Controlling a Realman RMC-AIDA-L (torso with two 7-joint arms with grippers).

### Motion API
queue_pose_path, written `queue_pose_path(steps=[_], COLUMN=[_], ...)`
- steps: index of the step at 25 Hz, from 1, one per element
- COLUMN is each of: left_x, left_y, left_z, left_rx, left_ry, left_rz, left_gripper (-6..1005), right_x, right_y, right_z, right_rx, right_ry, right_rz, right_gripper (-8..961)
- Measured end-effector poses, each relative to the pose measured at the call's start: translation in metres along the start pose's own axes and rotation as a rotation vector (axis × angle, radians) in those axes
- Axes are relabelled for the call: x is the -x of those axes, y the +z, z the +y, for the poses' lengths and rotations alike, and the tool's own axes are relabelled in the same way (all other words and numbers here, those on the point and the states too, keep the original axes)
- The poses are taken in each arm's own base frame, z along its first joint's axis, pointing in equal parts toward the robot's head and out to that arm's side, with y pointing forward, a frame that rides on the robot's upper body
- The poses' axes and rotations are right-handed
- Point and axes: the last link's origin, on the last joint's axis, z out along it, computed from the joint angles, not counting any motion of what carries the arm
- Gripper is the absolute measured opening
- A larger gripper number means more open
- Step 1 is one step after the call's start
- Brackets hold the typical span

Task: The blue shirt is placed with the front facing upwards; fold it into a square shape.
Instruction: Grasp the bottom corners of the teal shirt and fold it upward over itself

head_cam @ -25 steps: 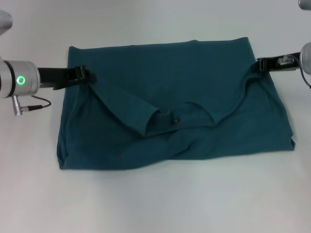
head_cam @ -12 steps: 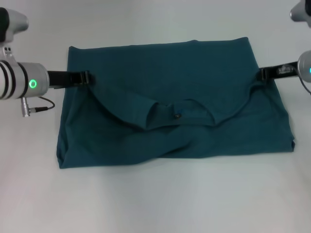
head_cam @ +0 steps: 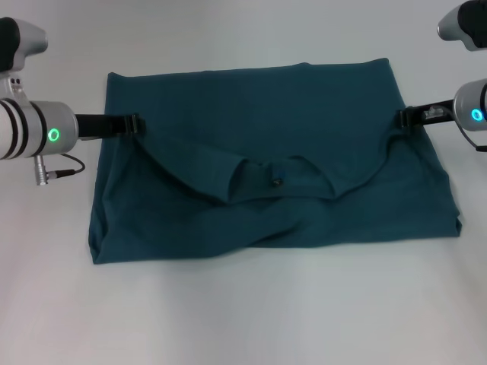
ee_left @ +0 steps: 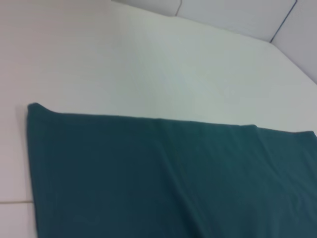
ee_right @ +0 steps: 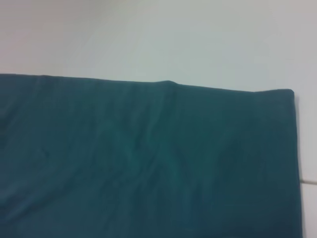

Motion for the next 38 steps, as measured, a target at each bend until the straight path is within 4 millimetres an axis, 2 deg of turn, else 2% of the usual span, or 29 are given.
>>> queue_pose_path(steps=[14, 25, 38], left_x=[-0.032, -0.012, -0.013], left_y=[-0.005, -0.001, 0.0], left_z=[0.005, 0.0, 0.0], left_rx=[-0.01, -0.033, -0.047], left_ry=[0.024, 0.065, 0.081], left_rz=[0.084, 0.067, 0.08], left_gripper=[31, 30, 43], right_x=[0.01, 0.015, 0.009], right_y=[0.0, 0.005, 0.008], right_z=[0.007, 0.016, 0.02], right_rx=[0.003, -0.026, -0.034], right_ry=[-0.016, -0.082, -0.106], right_rz=[-0.024, -0.052, -0.05], right_gripper=[126, 133, 150])
